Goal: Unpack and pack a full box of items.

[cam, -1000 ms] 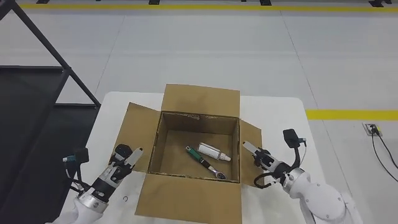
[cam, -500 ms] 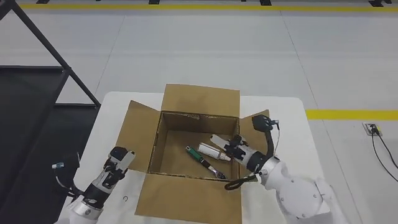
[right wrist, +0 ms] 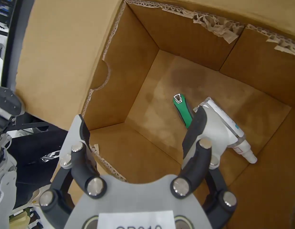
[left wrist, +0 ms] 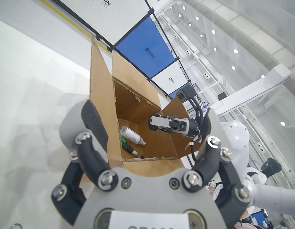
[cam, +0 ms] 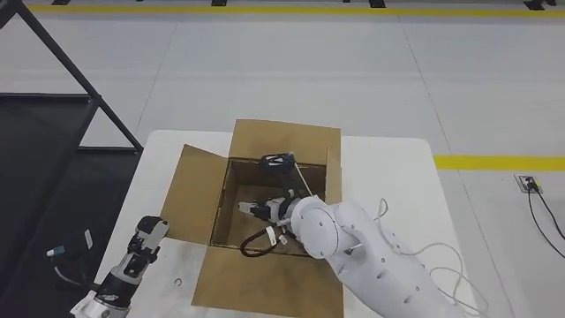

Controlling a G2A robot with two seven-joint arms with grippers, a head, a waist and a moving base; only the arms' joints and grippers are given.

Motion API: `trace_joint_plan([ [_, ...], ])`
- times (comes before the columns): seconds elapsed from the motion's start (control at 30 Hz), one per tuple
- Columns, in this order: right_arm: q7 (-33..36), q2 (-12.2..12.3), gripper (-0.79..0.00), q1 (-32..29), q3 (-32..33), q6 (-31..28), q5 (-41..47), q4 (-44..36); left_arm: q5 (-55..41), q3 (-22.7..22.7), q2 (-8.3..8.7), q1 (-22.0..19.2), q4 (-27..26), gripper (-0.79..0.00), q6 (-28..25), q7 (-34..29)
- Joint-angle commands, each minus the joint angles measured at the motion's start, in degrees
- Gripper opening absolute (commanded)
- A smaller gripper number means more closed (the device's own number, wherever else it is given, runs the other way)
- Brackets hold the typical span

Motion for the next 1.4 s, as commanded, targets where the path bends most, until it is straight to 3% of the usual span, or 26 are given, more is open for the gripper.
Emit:
trace_joint_plan([
  [0.0,-0.03,0.06,0.000,-0.25,0.13,-0.23,-0.06,-0.54,-0.08,-0.13,0.00,0.08,-0.04,0.000,-0.07,0.08],
  [0.37,-2.32,0.32,0.000,-1.86,0.59,-0.81,-2.16,-2.19,-0.14,0.14,0.03,-0.58,-0.15,0.000,0.37,-0.44],
  [0.73,5.95,3.68,0.000,-12.12,4.94,3.88,-23.38,-23.45,0.85,1.60,0.18,-2.45,-0.64,0.000,0.88,-2.50],
  [0.97,10.16,5.39,0.000,-19.98,12.15,7.91,-35.32,-32.76,1.72,2.72,0.26,-3.54,-1.01,0.000,1.20,-3.34],
  [1.17,13.99,6.09,0.000,-24.03,21.17,7.27,-33.42,-32.54,2.21,3.40,0.32,-4.26,-0.98,0.000,1.50,-3.66],
  [1.37,14.33,6.01,0.000,-23.74,28.20,6.59,-25.53,-24.34,2.09,3.04,0.40,-4.63,-0.49,0.000,2.01,-3.51],
])
